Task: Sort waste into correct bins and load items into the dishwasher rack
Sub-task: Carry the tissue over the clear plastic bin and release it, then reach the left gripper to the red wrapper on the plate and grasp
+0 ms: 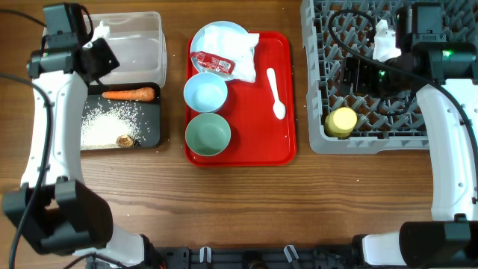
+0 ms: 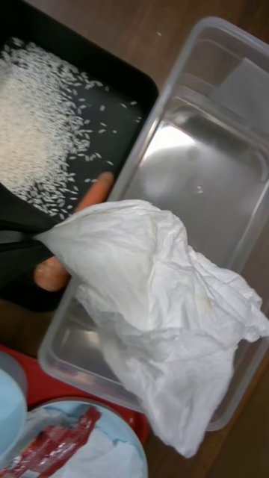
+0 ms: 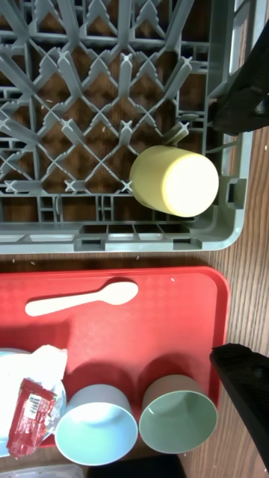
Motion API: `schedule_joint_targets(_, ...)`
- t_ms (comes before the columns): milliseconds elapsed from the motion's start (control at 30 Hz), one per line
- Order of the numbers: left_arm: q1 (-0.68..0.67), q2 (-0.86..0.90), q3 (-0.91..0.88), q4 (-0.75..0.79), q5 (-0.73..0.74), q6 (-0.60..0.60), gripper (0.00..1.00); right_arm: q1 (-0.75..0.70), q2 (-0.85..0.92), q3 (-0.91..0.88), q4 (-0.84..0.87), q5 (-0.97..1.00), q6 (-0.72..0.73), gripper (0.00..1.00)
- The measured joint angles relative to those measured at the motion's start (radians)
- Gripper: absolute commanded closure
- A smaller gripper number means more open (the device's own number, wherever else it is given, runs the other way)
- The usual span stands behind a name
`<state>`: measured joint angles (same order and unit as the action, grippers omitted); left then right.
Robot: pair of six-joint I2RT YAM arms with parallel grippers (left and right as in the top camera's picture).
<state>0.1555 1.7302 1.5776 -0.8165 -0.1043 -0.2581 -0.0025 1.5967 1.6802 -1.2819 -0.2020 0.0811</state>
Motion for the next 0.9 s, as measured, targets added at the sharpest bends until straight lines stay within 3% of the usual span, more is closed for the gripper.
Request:
schedule_joint_targets(100,-0.001,0.047,-0.001,0.101,0.000,-0.006,0.39,0.000,0.000,0.000,0.000,0.000,0.000,0.07)
schedule_joint_targets(167,-0.001,0.082,-0.001,0.166,0.000,-0.007,0.14,0.000,0.000,0.000,0.000,0.000,0.000,0.07)
schedule_joint_targets(200,-0.001,0.103,-0.002,0.201,0.000,-0.008,0.07,0.000,0.000,0.000,0.000,0.000,0.000,0.07)
schedule_joint_targets(433,-0.001,0.168,-0.002,0.295,0.000,-0.014,0.01,0.000,0.000,0.000,-0.003,0.000,0.000,0.07)
schedule_joint_targets(567,-0.001,0.168,-0.002,0.308,0.014,-0.010,0.03,0.000,0.000,0.000,-0.003,0.000,0.000,0.07)
schedule_joint_targets(700,-0.012,0.167,-0.002,0.311,0.118,0.045,0.06,0.000,0.000,0.000,0.000,0.000,0.000,0.07)
schedule_joint_targets(900,-0.180,0.167,-0.002,0.354,0.162,0.114,0.05,0.000,0.000,0.000,0.008,0.000,0.000,0.07)
